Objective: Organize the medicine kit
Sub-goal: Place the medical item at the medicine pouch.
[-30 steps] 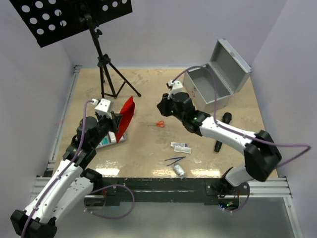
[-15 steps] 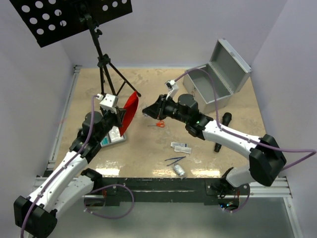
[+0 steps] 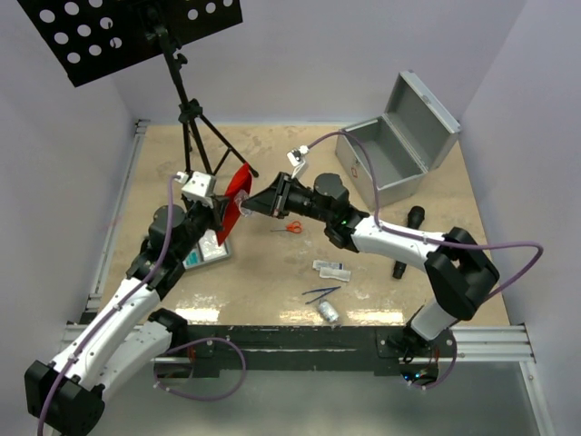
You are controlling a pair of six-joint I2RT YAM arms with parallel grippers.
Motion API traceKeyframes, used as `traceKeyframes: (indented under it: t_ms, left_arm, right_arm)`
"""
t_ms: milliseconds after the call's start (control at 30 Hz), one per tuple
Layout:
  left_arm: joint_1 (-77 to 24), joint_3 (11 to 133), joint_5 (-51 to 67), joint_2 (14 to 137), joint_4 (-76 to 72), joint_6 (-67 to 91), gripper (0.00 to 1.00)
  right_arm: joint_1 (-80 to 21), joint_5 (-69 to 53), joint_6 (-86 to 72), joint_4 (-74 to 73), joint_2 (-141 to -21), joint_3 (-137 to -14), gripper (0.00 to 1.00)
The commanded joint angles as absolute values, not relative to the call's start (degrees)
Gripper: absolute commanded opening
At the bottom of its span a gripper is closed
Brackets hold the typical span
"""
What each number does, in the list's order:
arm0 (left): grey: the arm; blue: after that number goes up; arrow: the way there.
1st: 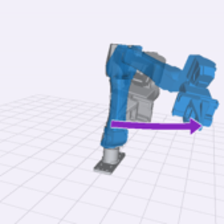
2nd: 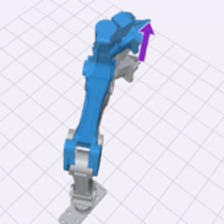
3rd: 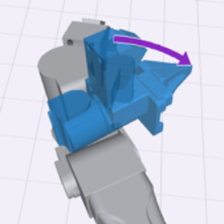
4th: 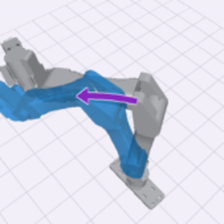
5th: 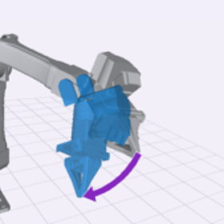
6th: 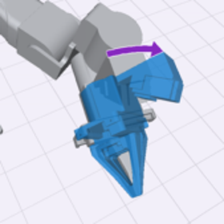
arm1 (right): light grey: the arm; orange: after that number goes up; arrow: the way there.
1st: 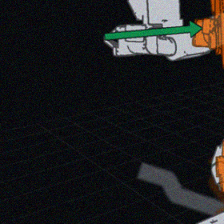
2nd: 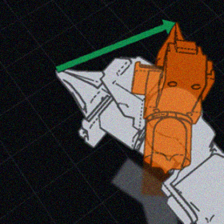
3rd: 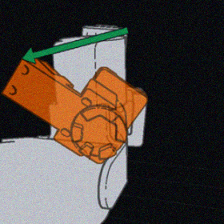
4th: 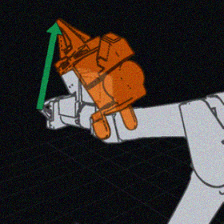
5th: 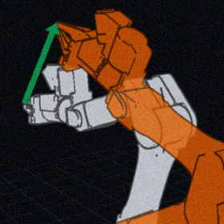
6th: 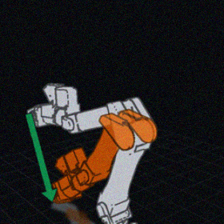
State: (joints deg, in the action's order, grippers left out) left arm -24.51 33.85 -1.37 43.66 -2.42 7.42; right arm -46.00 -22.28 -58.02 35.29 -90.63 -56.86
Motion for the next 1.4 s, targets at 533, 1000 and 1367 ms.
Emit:
traceKeyframes:
  t_ms: [533,1000,1367]
  left_arm:
    - [-24.87,34.63,-0.26,39.82,-5.89,7.47,0.0]
    - [-24.96,34.54,1.93,38.76,-6.94,8.35,0.0]
    - [-24.87,34.45,-1.39,39.55,-5.45,8.52,0.0]
  right_arm:
    - [-47.2,-11.78,-58.28,26.73,-96.76,-68.55,0.15]
    - [-50.18,-2.74,-49.85,12.59,-102.65,-80.49,0.22]
    - [-52.73,1.93,-45.44,8.62,-99.94,-82.0,0.58]
